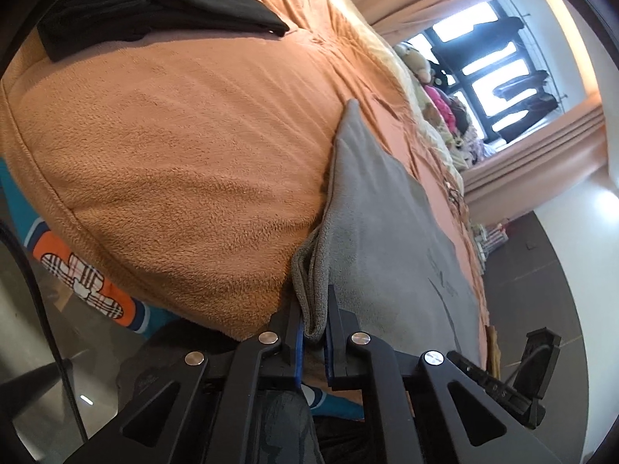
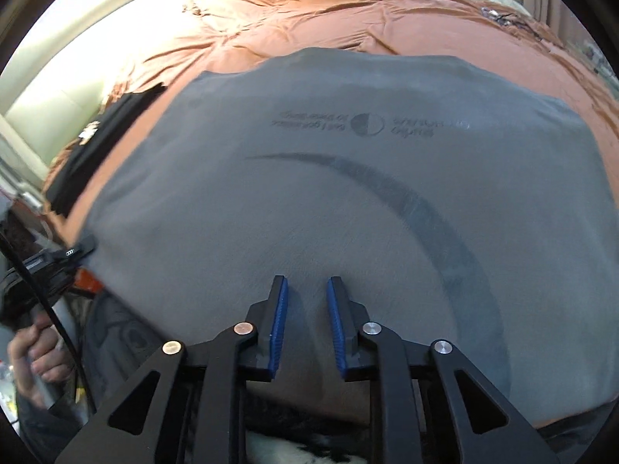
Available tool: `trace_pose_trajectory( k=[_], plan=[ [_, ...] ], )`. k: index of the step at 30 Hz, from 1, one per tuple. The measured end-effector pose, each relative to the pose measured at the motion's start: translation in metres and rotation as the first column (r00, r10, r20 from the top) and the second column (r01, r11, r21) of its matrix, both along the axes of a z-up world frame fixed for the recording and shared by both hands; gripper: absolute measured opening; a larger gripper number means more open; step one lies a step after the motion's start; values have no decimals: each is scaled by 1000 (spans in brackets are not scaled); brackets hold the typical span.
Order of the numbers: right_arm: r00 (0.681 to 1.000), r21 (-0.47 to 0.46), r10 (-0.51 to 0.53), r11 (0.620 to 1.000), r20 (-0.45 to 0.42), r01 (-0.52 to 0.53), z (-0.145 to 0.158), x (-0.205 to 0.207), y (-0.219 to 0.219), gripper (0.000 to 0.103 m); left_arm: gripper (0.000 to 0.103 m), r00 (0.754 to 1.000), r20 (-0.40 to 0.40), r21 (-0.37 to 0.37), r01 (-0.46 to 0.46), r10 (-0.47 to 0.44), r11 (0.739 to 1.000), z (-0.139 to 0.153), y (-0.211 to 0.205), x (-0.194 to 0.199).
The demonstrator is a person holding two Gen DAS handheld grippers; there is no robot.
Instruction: Fold small clothes
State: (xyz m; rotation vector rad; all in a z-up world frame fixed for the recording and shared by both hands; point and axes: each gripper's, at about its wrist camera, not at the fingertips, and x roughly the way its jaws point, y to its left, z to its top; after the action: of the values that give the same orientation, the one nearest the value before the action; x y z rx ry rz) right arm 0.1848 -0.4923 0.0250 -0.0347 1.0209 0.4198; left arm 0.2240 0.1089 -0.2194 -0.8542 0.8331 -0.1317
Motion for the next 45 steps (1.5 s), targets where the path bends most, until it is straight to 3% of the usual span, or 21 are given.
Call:
trace_pose_trajectory(
  k=[10, 30, 41, 45],
  plan=[
    [999, -45, -49, 998, -7, 49, 1, 69, 8, 0, 7, 997, -64, -28, -49, 47, 998, 0, 2, 3],
    [993, -57, -118, 992, -21, 117, -4, 187, 35, 0, 7, 968, -155, -65, -207, 195, 976, 1, -2, -3],
    [989, -64, -144, 988, -39, 141, -15, 247, 44, 0, 7, 960, -177, -69, -230, 215, 971, 2, -1, -6],
    [981, -24, -173, 985, -87, 171, -17, 263, 40, 0, 7, 961, -175, -65, -228, 213, 972, 3, -3, -5]
  ],
)
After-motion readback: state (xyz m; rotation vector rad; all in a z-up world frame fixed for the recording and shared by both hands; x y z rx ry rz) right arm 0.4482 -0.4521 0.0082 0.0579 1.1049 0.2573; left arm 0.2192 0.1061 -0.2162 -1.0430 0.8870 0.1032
